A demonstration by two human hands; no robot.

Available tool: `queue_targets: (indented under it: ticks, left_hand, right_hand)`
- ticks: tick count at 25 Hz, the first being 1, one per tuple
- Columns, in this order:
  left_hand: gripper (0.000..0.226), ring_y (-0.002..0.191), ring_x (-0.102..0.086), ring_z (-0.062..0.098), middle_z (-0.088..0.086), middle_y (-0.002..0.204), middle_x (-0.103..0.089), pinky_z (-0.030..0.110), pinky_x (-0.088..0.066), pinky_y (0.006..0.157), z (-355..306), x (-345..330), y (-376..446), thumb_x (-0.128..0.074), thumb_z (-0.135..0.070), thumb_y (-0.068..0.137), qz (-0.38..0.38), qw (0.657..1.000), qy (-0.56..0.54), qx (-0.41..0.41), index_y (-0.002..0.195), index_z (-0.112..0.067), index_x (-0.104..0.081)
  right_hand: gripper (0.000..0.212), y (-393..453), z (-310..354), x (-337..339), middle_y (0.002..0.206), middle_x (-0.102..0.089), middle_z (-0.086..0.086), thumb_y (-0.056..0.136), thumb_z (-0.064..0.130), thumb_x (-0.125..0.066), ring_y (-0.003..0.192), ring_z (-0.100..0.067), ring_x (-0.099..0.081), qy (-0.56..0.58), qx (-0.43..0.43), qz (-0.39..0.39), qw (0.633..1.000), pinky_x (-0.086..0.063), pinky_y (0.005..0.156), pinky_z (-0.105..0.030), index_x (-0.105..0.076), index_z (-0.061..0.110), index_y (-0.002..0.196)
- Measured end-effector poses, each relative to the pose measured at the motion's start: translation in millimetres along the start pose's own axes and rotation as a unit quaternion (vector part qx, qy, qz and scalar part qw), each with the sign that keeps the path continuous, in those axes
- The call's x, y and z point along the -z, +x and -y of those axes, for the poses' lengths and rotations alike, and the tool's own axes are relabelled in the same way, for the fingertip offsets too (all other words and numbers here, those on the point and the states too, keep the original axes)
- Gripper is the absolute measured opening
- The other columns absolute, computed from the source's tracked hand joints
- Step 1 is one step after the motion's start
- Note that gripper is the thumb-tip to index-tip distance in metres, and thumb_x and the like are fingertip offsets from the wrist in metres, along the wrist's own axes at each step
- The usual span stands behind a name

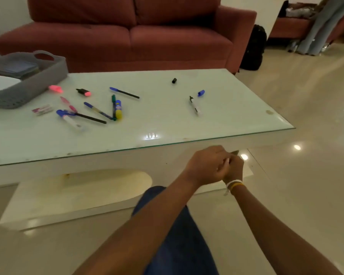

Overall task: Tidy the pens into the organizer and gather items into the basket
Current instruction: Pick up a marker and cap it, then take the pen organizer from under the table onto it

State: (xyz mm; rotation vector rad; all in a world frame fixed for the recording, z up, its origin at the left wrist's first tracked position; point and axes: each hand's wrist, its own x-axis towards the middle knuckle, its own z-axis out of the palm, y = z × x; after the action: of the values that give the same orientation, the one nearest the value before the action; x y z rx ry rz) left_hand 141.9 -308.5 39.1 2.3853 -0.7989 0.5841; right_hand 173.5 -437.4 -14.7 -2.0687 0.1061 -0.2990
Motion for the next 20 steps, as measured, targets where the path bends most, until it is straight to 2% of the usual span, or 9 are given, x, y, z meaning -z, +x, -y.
queue_targets:
  ticks: [3, 6, 8, 10, 12, 14, 15, 17, 20]
  left_hand:
    - [0.032, 0.105, -0.059, 0.028, 0.012, 0.116, -0.063, 0.040, -0.051, 0.086, 13, -56, -4, -0.047, -0.019, 0.091, 0.184, 0.970, -0.028, 0.159, 0.119, -0.011, -0.060]
    - [0.062, 0.133, -0.041, 0.031, 0.015, 0.149, -0.036, 0.041, -0.041, 0.105, 36, -92, -3, -0.049, -0.027, 0.093, 0.364, 0.889, -0.027, 0.277, 0.149, -0.016, -0.024]
    - [0.067, 0.137, -0.036, 0.031, 0.014, 0.153, -0.030, 0.042, -0.038, 0.108, 44, -106, -2, -0.049, -0.030, 0.094, 0.366, 0.874, -0.056, 0.314, 0.151, -0.019, -0.017]
    - [0.066, 0.139, -0.033, 0.029, 0.011, 0.155, -0.028, 0.043, -0.036, 0.110, 50, -114, -4, -0.048, -0.031, 0.095, 0.343, 0.873, -0.078, 0.337, 0.152, -0.020, -0.017]
    - [0.064, 0.139, -0.034, 0.028, 0.010, 0.153, -0.033, 0.044, -0.036, 0.111, 58, -121, -8, -0.048, -0.030, 0.095, 0.319, 0.878, -0.090, 0.344, 0.151, -0.020, -0.020]
    - [0.062, 0.137, -0.037, 0.027, 0.011, 0.150, -0.038, 0.044, -0.037, 0.110, 65, -128, -10, -0.049, -0.029, 0.095, 0.304, 0.882, -0.105, 0.345, 0.150, -0.019, -0.023]
    - [0.062, 0.137, -0.038, 0.027, 0.011, 0.148, -0.040, 0.044, -0.037, 0.109, 67, -131, -12, -0.049, -0.029, 0.094, 0.299, 0.883, -0.111, 0.343, 0.150, -0.019, -0.024]
    - [0.062, 0.136, -0.039, 0.028, 0.011, 0.148, -0.041, 0.044, -0.037, 0.109, 70, -135, -13, -0.049, -0.028, 0.094, 0.296, 0.884, -0.120, 0.342, 0.150, -0.018, -0.024]
    - [0.065, 0.136, -0.038, 0.029, 0.013, 0.148, -0.040, 0.043, -0.036, 0.110, 70, -139, -12, -0.051, -0.027, 0.093, 0.300, 0.875, -0.129, 0.358, 0.150, -0.015, -0.022]
  right_hand:
    - [0.022, 21, -61, 5, 0.061, -0.064, -0.012, 0.079, 0.018, -0.054, 0.060, -0.029, -0.059, -0.021, -0.159, -0.023, 0.987, -0.054, 0.063, -0.038, -0.064, 0.007, 0.064]
    - [0.034, 57, -103, -1, 0.098, -0.069, -0.021, 0.085, 0.025, -0.056, 0.067, -0.032, -0.065, 0.082, -0.361, -0.013, 0.929, -0.059, 0.061, -0.044, -0.061, 0.003, 0.110]
    - [0.054, 76, -115, -7, 0.120, -0.058, -0.023, 0.088, 0.027, -0.062, 0.077, -0.034, -0.063, 0.222, -0.462, -0.017, 0.858, -0.055, 0.055, -0.043, -0.041, 0.008, 0.133]
    - [0.062, 89, -111, -10, 0.127, -0.051, -0.021, 0.089, 0.026, -0.064, 0.094, -0.037, -0.061, 0.276, -0.517, -0.021, 0.810, -0.057, 0.064, -0.049, -0.031, 0.015, 0.141]
    - [0.063, 97, -115, -15, 0.128, -0.043, -0.020, 0.094, 0.019, -0.059, 0.113, -0.040, -0.056, 0.273, -0.518, -0.022, 0.810, -0.059, 0.076, -0.048, -0.021, 0.017, 0.145]
    - [0.058, 104, -130, -23, 0.132, -0.040, -0.021, 0.097, 0.011, -0.050, 0.118, -0.043, -0.052, 0.255, -0.503, -0.011, 0.826, -0.060, 0.057, -0.041, -0.020, 0.018, 0.145]
    - [0.055, 107, -141, -26, 0.134, -0.041, -0.021, 0.095, 0.009, -0.048, 0.111, -0.044, -0.055, 0.270, -0.503, -0.027, 0.820, -0.058, 0.050, -0.043, -0.024, 0.020, 0.144]
    - [0.050, 108, -162, -32, 0.127, -0.050, -0.020, 0.088, 0.008, -0.051, 0.094, -0.041, -0.060, 0.292, -0.506, -0.082, 0.807, -0.057, 0.055, -0.049, -0.037, 0.024, 0.133]
    - [0.040, 90, -170, -24, 0.107, -0.059, -0.022, 0.077, 0.006, -0.058, 0.074, -0.037, -0.063, 0.236, -0.487, -0.100, 0.835, -0.055, 0.052, -0.045, -0.044, 0.020, 0.112]
